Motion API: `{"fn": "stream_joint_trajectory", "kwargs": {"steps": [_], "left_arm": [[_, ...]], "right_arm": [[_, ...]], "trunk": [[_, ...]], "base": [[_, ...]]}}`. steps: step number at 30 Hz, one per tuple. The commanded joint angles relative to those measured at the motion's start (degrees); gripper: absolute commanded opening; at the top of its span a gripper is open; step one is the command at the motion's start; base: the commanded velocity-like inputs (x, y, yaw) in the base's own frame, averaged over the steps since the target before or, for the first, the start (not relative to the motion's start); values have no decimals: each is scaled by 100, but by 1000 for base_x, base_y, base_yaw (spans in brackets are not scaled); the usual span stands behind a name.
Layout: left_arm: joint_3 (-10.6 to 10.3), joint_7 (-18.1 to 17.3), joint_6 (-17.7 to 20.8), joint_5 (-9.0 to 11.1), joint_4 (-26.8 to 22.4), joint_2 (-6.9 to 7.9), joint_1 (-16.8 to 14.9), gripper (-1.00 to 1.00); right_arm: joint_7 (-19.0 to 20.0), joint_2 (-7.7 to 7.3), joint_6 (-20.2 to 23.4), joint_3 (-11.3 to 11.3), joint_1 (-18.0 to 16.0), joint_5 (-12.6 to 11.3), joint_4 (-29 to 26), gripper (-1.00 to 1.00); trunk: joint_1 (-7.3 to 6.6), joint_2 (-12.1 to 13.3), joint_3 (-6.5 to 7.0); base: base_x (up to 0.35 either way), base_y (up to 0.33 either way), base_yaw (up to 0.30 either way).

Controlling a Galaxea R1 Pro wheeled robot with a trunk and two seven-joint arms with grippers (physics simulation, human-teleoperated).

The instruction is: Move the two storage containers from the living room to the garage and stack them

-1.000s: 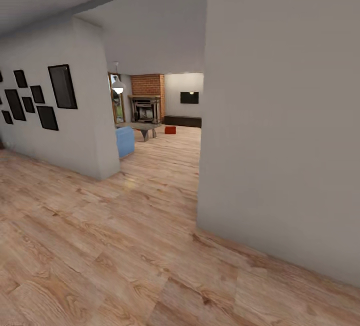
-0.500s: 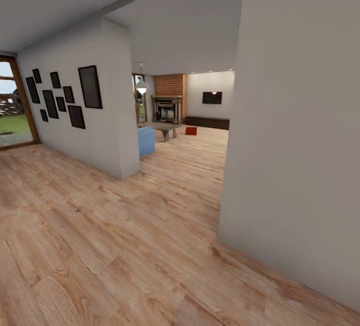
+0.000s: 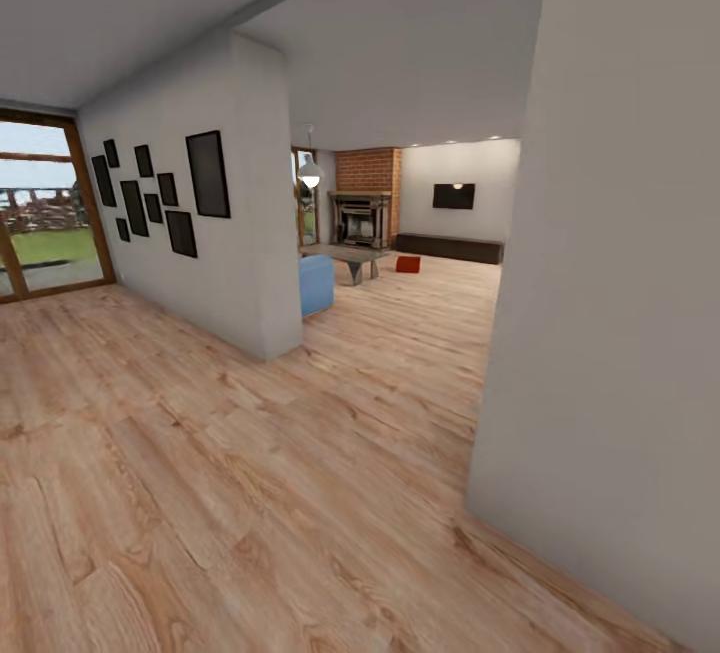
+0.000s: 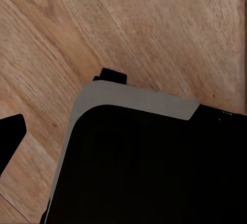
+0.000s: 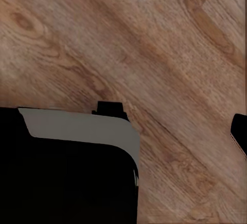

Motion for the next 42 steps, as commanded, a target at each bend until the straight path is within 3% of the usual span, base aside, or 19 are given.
{"fn": "stream_joint_trajectory", "kwargs": {"steps": [1,35,42], "left_arm": [[35,0,-9,5,2,-2,-2,100],[21,-37,-67,-19,136,-1,-2,100],[28,-39,-79,3,135,-2,-1,100]], "right_arm": [[-9,2,-33,45,-8,-57,17,100],[42,32,-26,55,-6,-42,17,100],[34,17,-26,60,-9,-50,17,100]], "trunk": [[3,-3,-6],[3,-3,-6],[3,-3,-6]], "base": [[324,0,4],[324,0,1],[324,0,193]]}}
